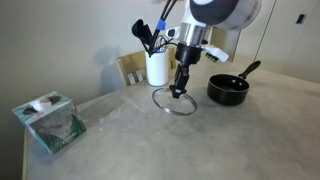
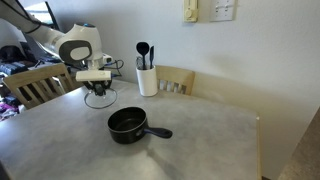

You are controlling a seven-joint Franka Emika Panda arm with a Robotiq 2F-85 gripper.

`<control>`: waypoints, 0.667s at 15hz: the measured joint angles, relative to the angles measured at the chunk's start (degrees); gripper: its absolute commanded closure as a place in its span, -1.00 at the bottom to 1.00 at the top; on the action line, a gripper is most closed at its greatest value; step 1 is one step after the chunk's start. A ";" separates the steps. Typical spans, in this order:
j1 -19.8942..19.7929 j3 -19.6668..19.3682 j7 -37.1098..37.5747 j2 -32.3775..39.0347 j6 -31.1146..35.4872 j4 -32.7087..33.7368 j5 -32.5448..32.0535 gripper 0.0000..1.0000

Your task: Remove the lid off of the pot and put it on the table

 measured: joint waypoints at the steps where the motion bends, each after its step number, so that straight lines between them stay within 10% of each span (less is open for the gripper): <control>1: 0.59 -0.31 4.29 1.75 2.64 0.39 -1.82 0.67; 10: 8.39 -4.20 33.13 6.35 -3.41 5.65 -20.45 0.67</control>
